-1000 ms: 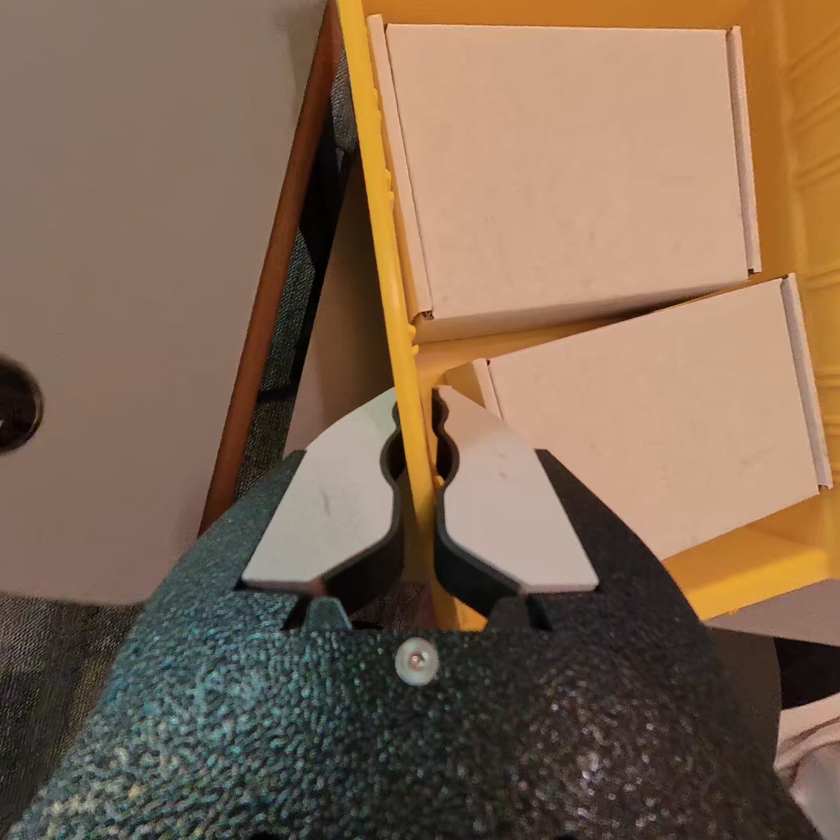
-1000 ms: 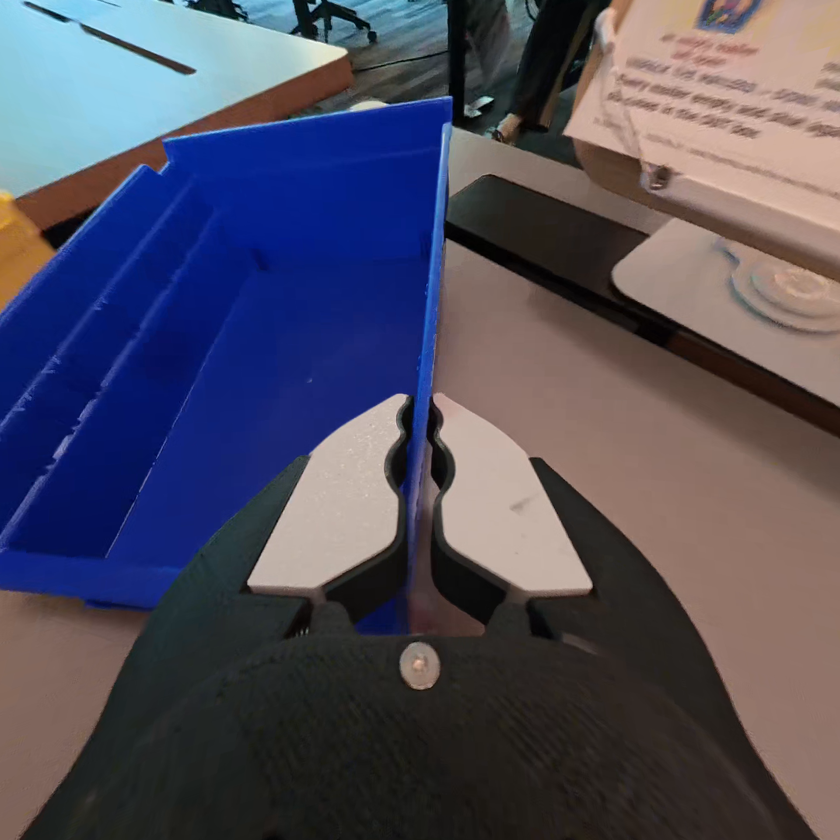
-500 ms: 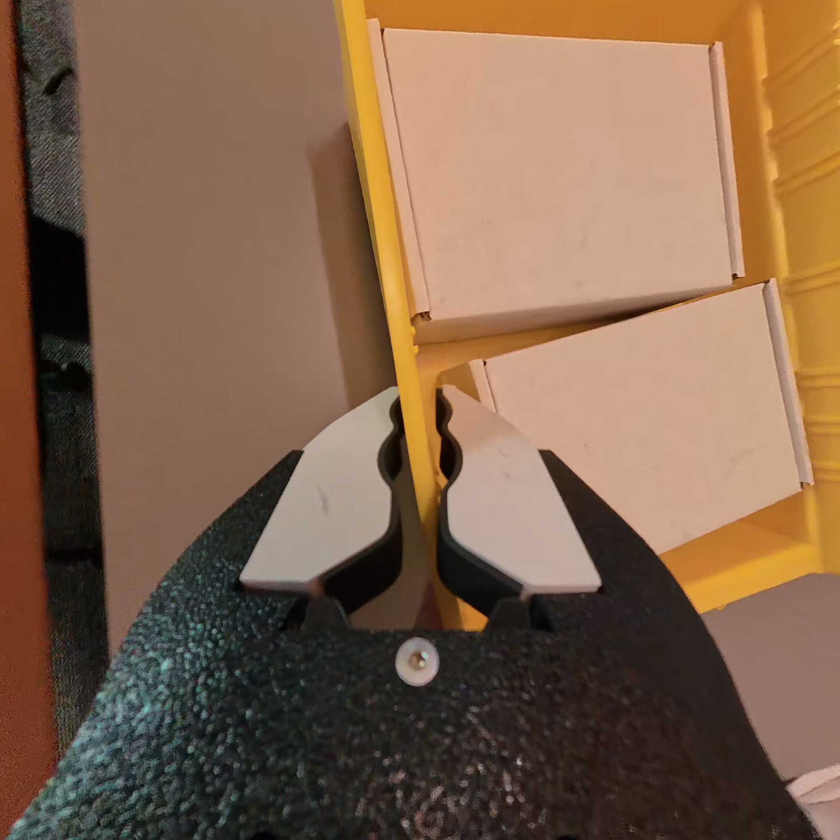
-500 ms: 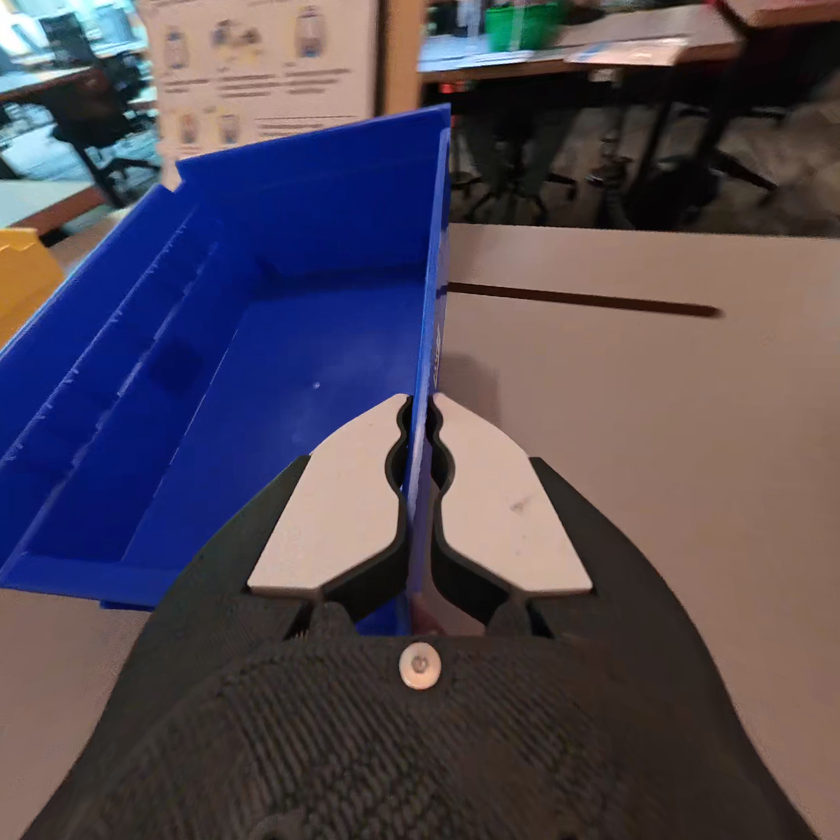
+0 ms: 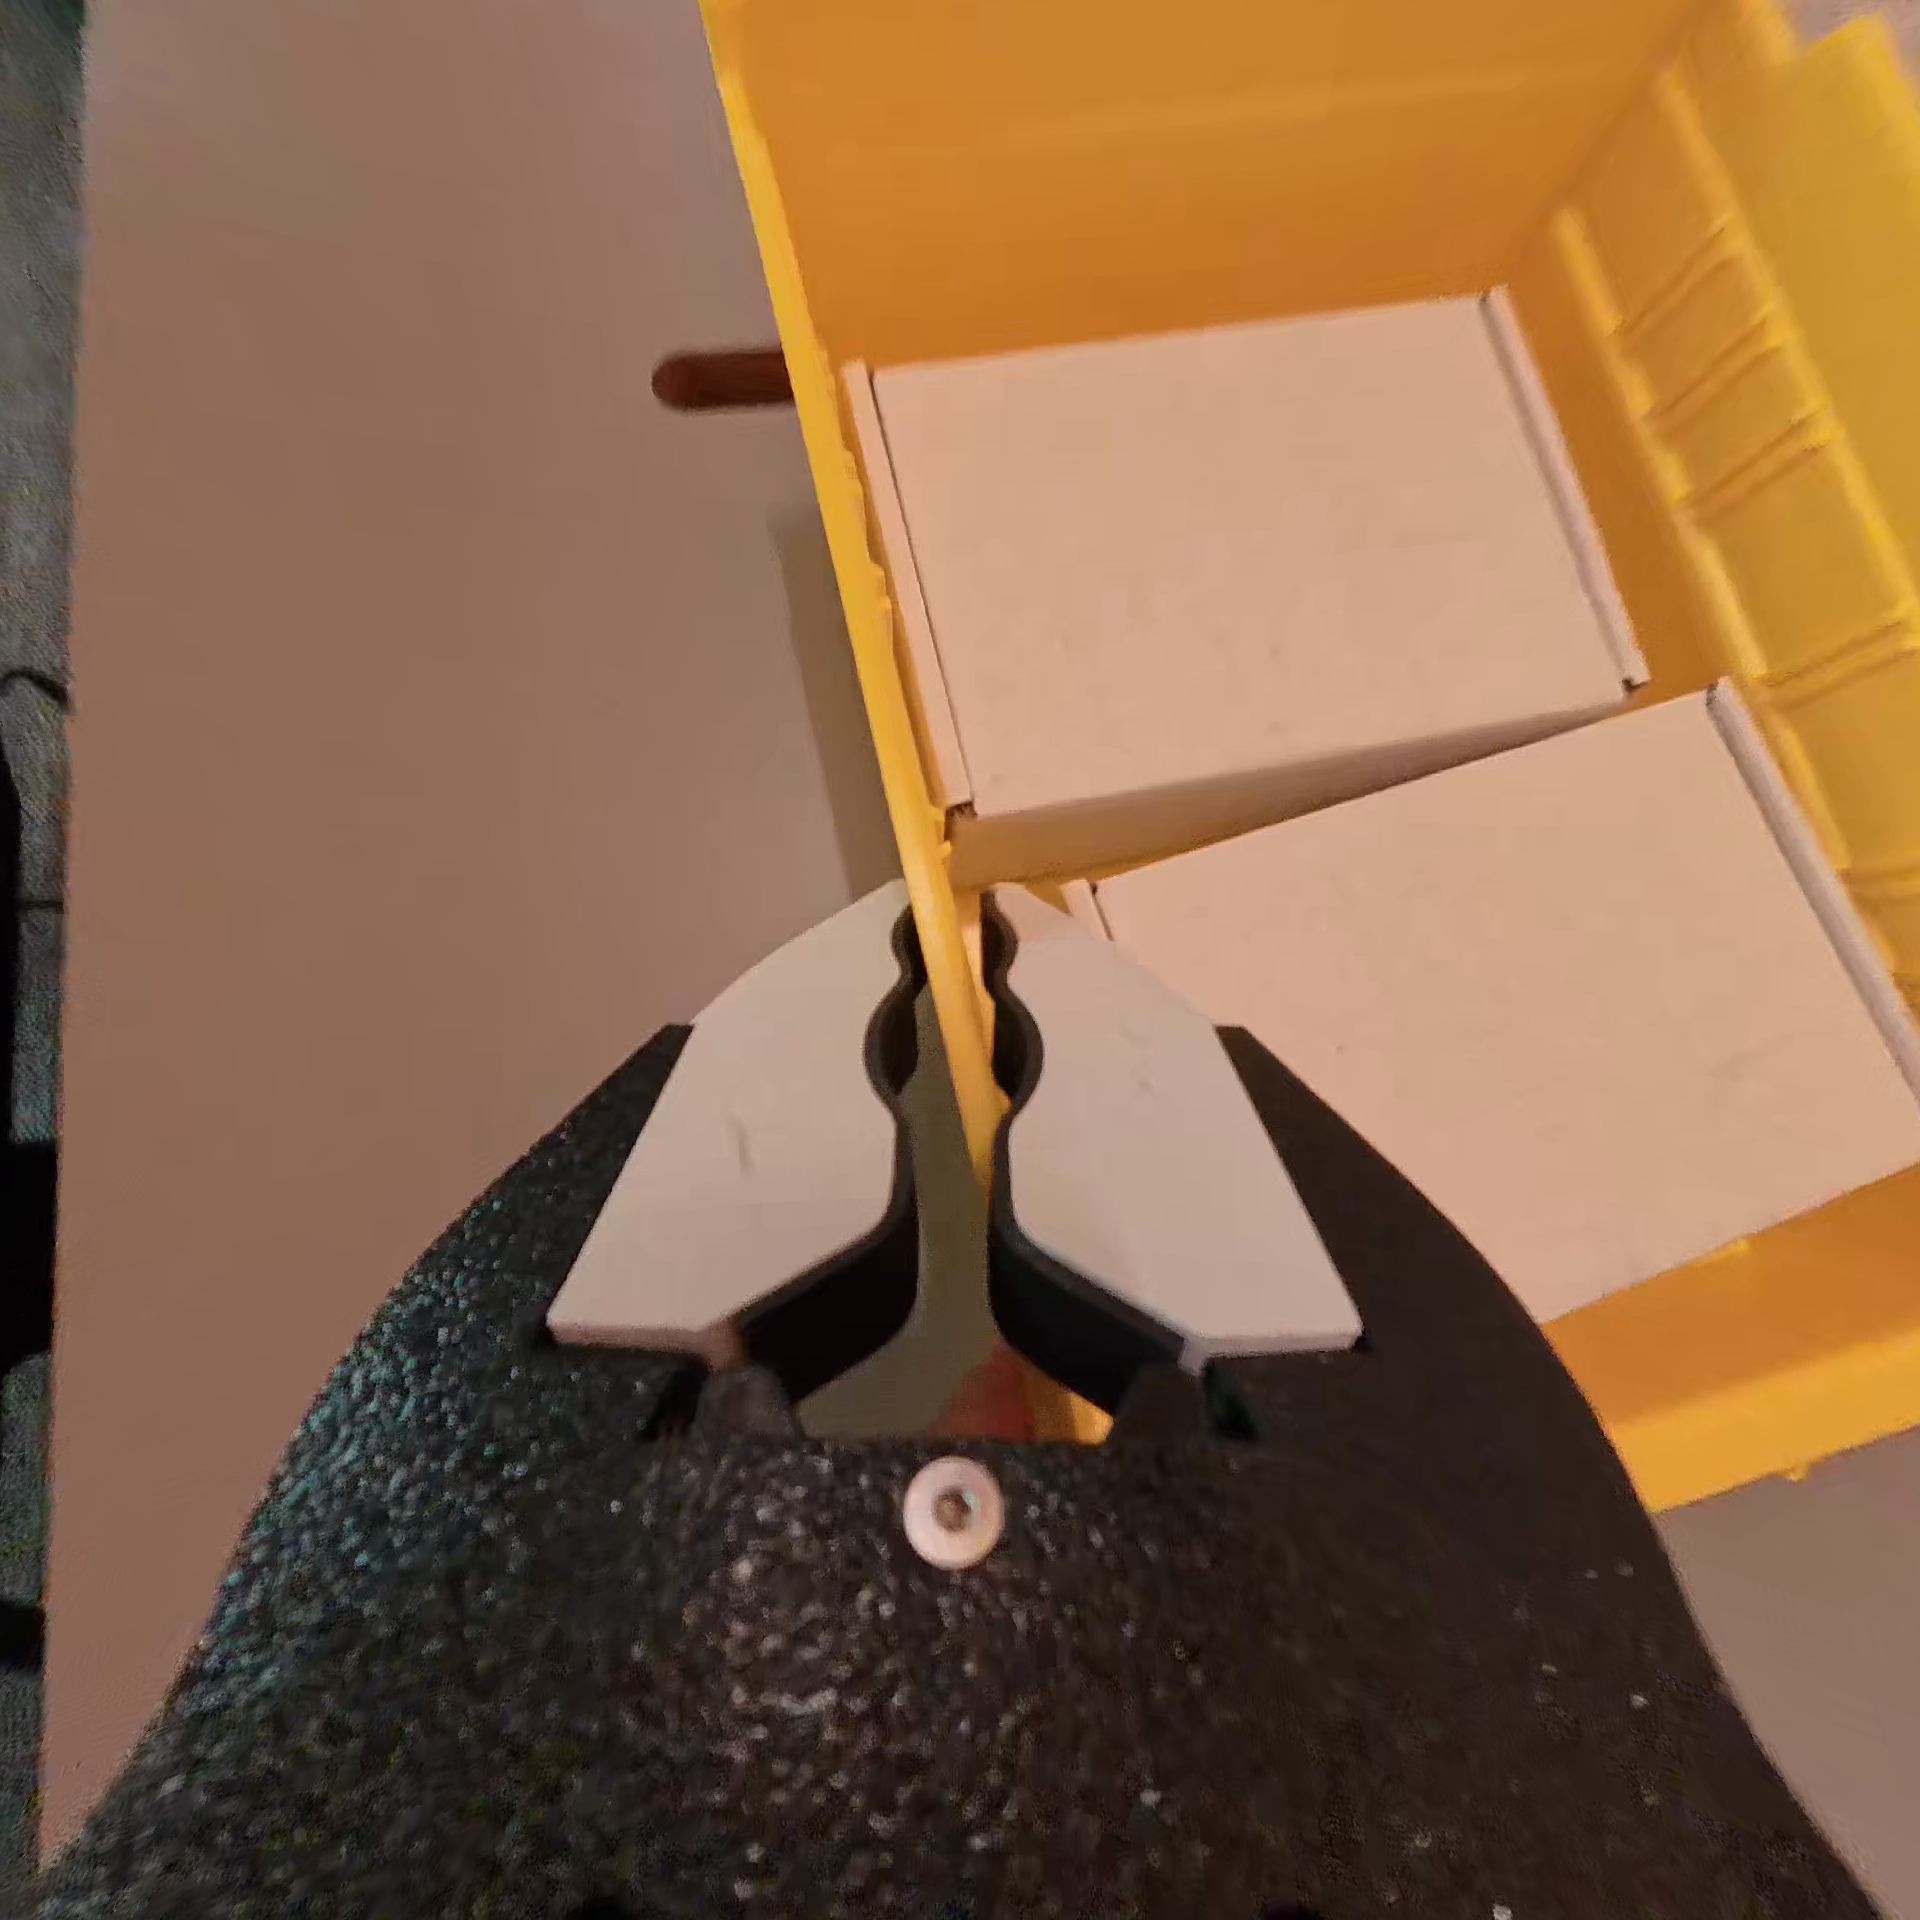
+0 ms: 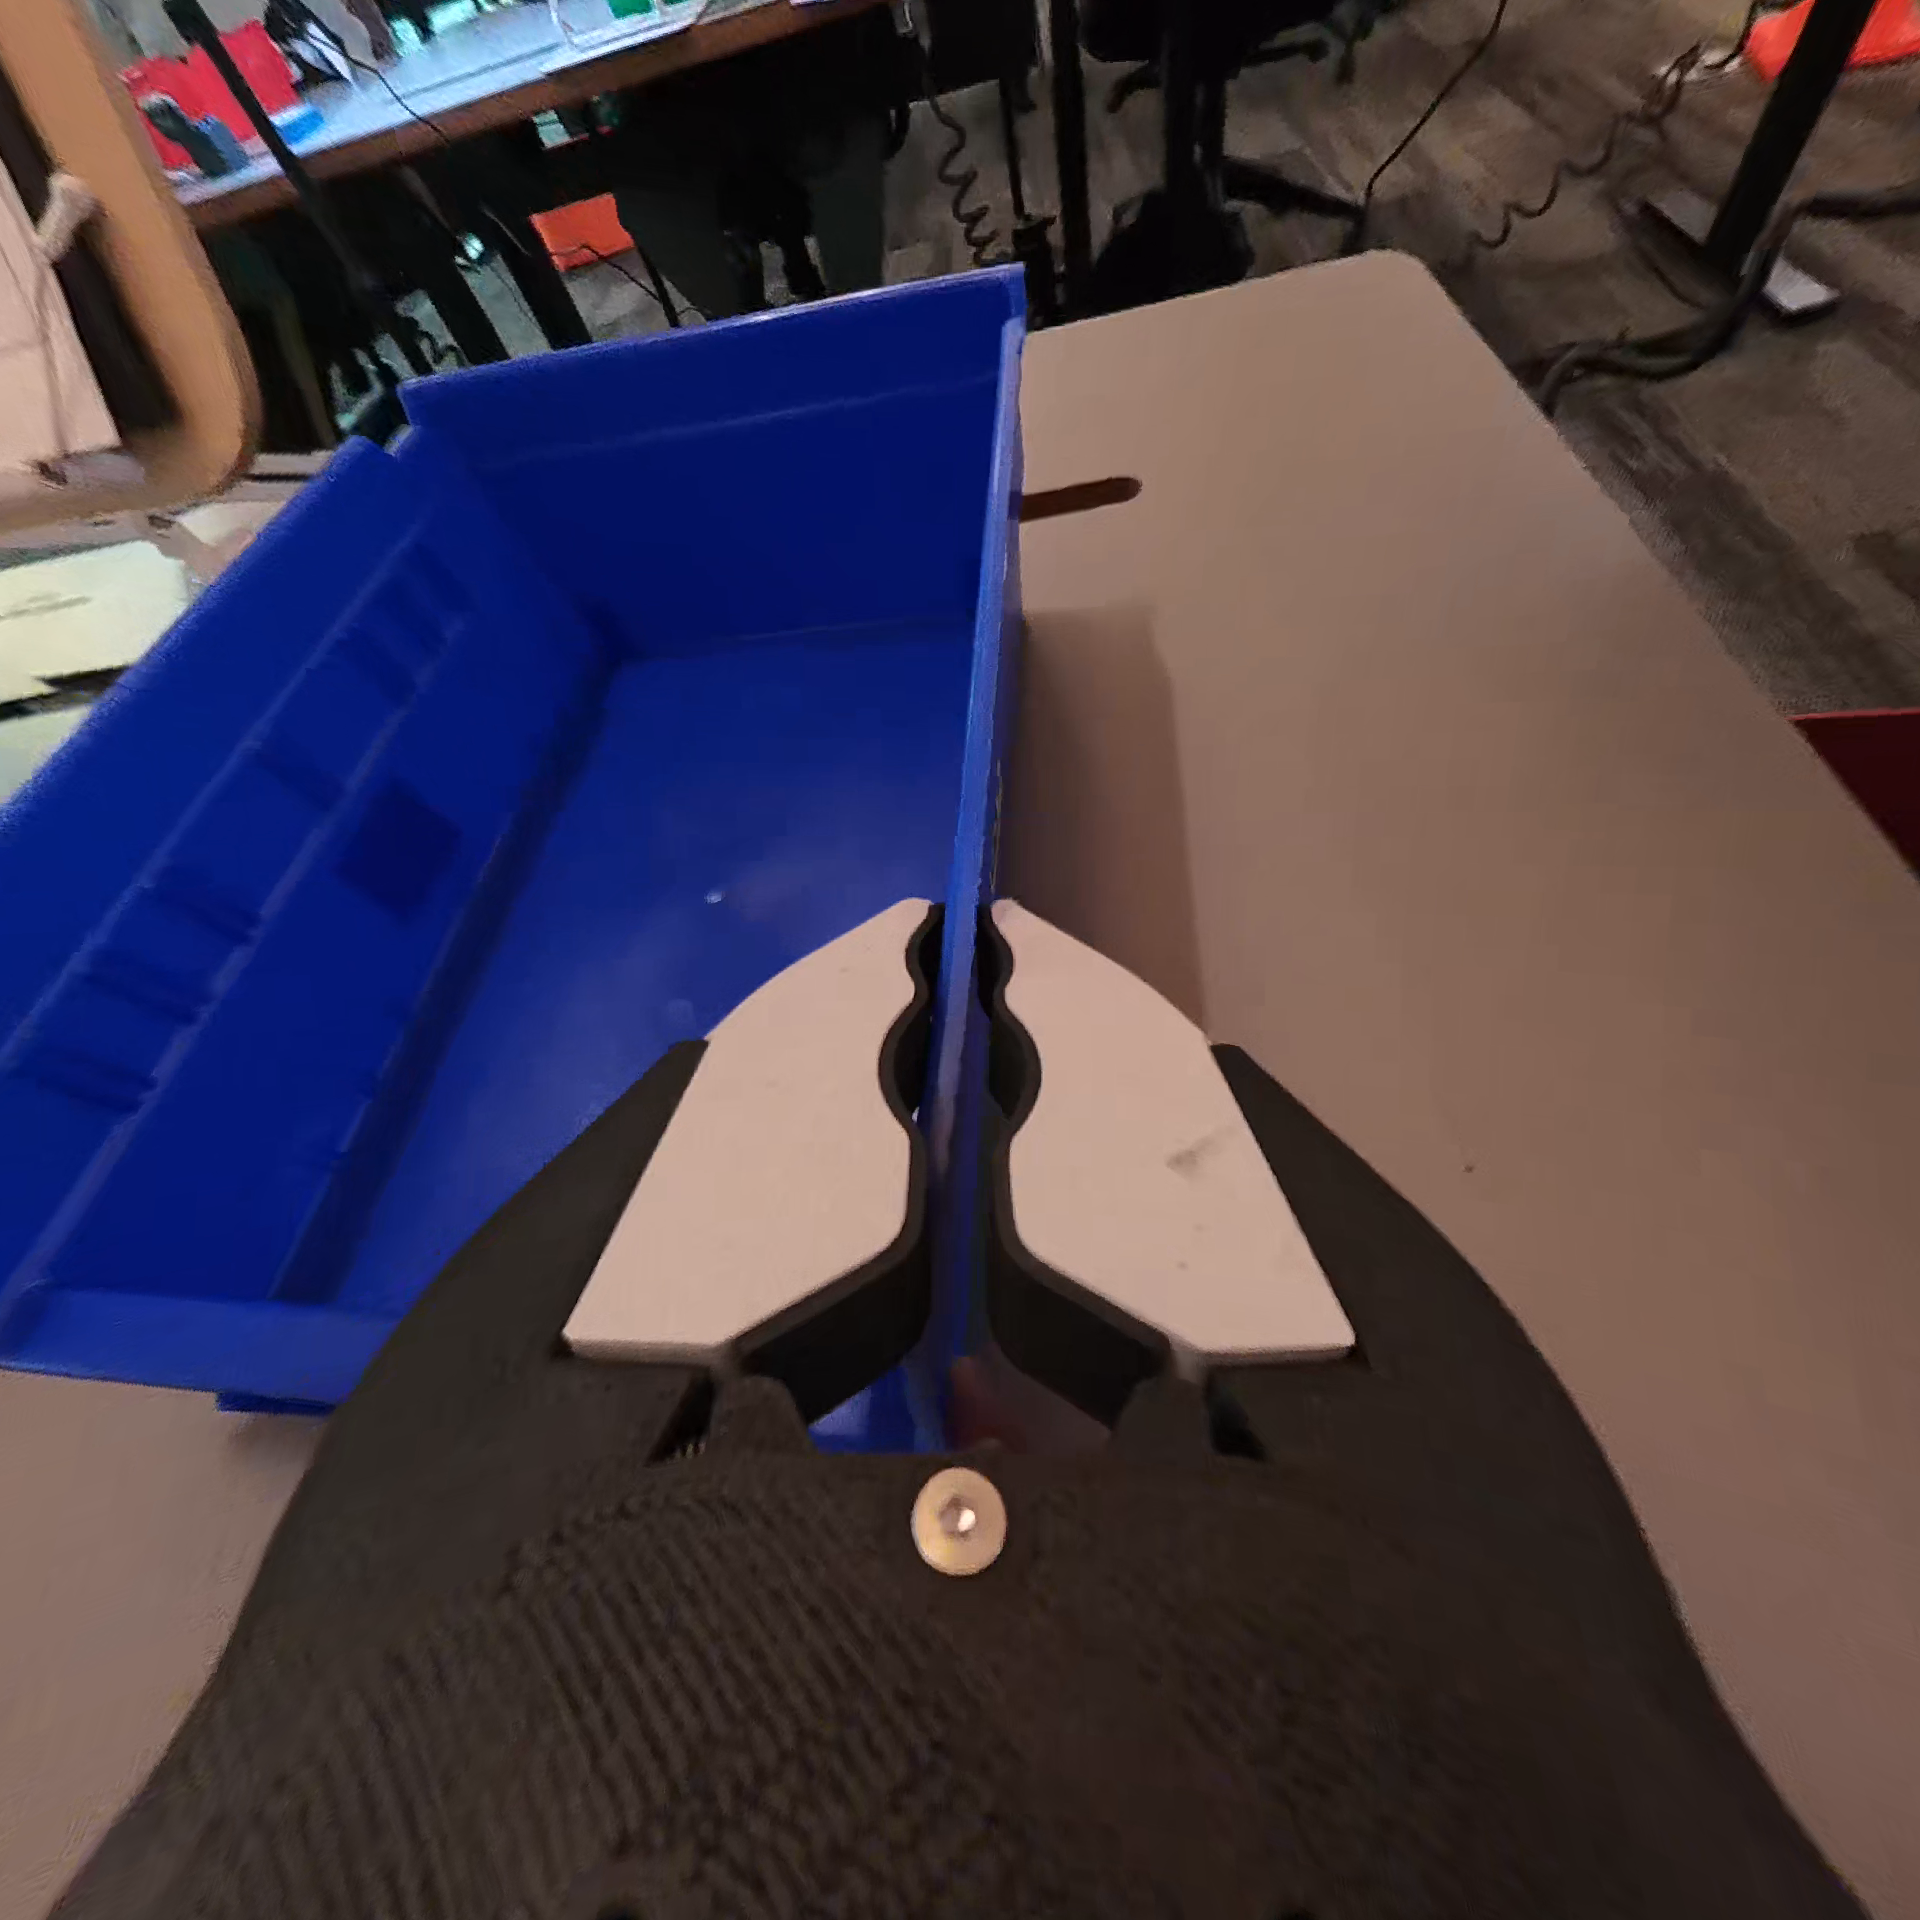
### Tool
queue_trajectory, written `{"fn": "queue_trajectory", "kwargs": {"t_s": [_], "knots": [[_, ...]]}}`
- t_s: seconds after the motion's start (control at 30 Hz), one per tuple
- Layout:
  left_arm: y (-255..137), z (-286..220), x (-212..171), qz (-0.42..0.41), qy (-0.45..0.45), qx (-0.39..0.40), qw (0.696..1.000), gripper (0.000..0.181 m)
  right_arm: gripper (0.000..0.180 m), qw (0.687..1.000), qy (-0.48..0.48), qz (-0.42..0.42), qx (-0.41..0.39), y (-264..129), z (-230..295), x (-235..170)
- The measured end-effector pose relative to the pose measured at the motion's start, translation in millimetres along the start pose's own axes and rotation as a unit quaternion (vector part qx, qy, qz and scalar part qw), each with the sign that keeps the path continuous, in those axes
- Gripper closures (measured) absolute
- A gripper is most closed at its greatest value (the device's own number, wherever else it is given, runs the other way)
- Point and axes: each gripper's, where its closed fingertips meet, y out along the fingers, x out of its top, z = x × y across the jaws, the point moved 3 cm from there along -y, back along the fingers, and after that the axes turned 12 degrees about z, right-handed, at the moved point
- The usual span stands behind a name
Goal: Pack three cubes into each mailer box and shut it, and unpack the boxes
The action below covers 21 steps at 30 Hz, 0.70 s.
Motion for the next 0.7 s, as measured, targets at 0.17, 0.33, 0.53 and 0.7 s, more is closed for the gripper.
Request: {"fn": "queue_trajectory", "kwargs": {"t_s": [0.17, 0.33, 0.53, 0.7], "knots": [[-40, 5, 21, -0.055, 0.081, 0.08, 0.992, 0.131, 0.14, 1.0, -0.01, -0.017, 0.004, 7, 18, 8], [-61, -60, 0, 0.002, 0.323, -0.009, 0.946, 0.084, 0.078, 0.995, -0.056, -0.063, -0.046, -25, 46, -6], [-46, -93, -9, 0.095, 0.508, 0.023, 0.856, 0.079, 0.051, 0.974, -0.188, -0.078, 0.1, -48, 145, -23], [-13, -119, -10, 0.18, 0.527, -0.022, 0.83, 0.073, 0.053, 0.96, -0.202, -0.074, 0.18, -55, 180, -26]]}}
